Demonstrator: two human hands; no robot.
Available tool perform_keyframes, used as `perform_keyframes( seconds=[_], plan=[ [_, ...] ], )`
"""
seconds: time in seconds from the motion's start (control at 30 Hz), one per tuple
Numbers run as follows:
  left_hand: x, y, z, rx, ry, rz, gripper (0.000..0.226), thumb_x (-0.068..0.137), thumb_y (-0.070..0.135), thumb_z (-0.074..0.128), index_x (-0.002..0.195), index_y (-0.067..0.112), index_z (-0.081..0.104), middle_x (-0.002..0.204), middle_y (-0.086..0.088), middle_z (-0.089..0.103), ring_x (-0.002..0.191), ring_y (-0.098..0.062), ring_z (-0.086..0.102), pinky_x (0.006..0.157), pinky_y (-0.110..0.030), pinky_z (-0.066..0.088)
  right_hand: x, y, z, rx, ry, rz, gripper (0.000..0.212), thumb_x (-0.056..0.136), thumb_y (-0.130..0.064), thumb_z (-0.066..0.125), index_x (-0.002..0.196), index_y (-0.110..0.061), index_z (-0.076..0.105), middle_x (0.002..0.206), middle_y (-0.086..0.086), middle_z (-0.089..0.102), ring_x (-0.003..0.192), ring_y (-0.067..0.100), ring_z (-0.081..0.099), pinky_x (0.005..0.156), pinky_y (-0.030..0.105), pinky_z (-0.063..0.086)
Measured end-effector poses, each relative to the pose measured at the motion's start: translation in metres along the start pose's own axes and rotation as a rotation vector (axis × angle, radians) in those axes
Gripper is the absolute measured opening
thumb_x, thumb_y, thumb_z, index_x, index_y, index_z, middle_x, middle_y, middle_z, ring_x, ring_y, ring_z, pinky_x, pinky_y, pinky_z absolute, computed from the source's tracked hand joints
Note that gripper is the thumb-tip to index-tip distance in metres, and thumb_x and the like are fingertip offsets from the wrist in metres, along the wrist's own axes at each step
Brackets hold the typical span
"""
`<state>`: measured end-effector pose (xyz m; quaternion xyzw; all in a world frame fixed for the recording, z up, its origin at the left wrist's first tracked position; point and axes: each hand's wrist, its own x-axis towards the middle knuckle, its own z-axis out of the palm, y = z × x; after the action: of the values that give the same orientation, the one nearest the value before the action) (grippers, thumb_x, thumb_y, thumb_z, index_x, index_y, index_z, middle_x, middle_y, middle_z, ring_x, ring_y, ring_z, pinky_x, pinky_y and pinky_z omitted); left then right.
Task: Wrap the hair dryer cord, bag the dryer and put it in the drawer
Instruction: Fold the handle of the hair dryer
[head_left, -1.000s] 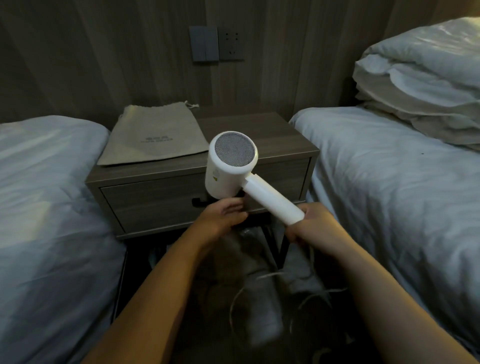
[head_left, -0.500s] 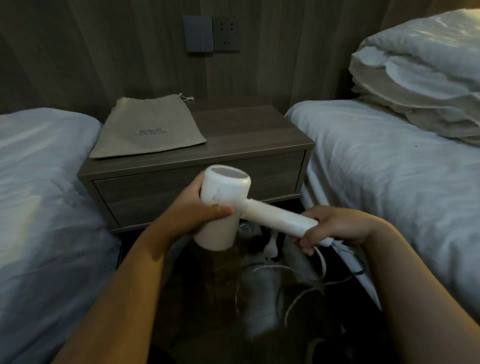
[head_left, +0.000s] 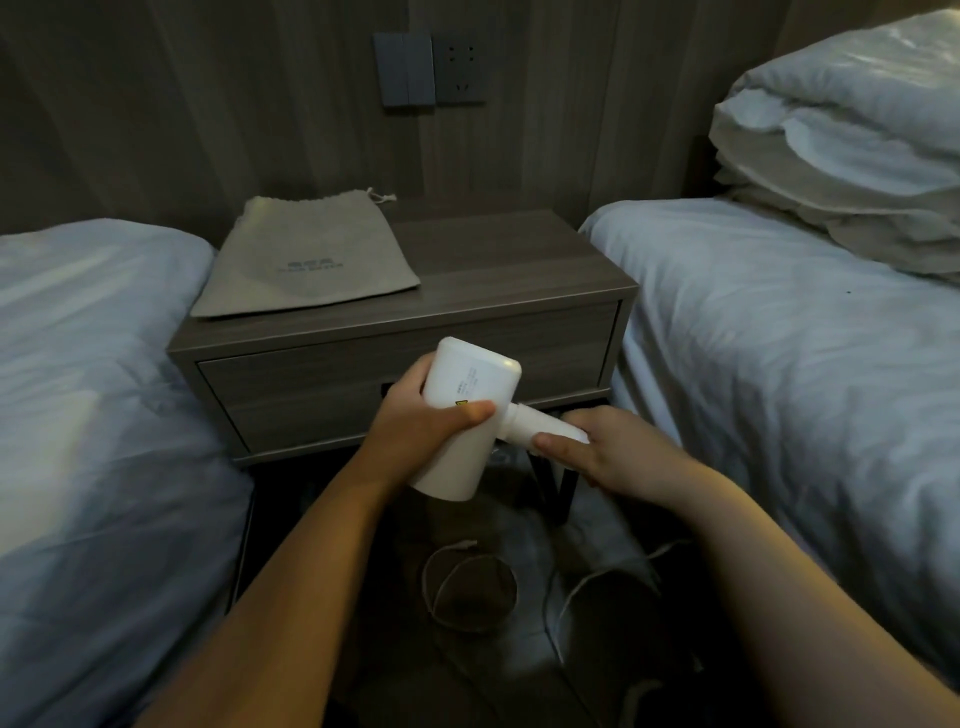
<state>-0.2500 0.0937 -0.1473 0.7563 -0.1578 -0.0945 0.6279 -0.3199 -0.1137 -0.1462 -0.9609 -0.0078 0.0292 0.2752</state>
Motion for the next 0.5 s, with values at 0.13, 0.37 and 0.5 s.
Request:
perform_keyframes(
  seconds=[0.13,0.37,0.5],
  plan=[
    [0.001,0.002,0.002,0.003,0.061,0.017,0.054,0.07,0.028,0.075,0.116,0.038,0.048,0.101,0.014,0.059,0.089,-0.007,0.059,0.059,-0.018,0.045,0.002,0.0,0.002,0.036,0.056,0.001,0.042,0.083,-0.061,0.047,0.067,-0.024,0.057,0.06,-0.005,0.059,0.061,0.015,0.059,0.063,0.036,0.048],
    [0.004,0.006,0.015,-0.223,0.146,-0.121,0.049,0.077,0.033,0.067,0.118,0.034,0.039,0.104,0.005,0.053,0.092,-0.018,0.057,0.061,-0.029,0.046,0.004,-0.013,0.007,0.32,0.24,0.044,0.041,0.091,-0.054,0.04,0.069,-0.022,0.054,0.06,0.0,0.059,0.05,0.014,0.055,0.053,0.029,0.045],
    [0.001,0.008,0.017,-0.241,0.198,-0.13,0.047,0.077,0.032,0.068,0.113,0.035,0.039,0.099,0.008,0.052,0.088,-0.015,0.057,0.058,-0.026,0.044,0.002,-0.015,0.007,0.318,0.248,0.023,0.043,0.091,-0.054,0.038,0.067,-0.021,0.054,0.06,0.002,0.059,0.052,0.017,0.056,0.055,0.033,0.047]
  ],
)
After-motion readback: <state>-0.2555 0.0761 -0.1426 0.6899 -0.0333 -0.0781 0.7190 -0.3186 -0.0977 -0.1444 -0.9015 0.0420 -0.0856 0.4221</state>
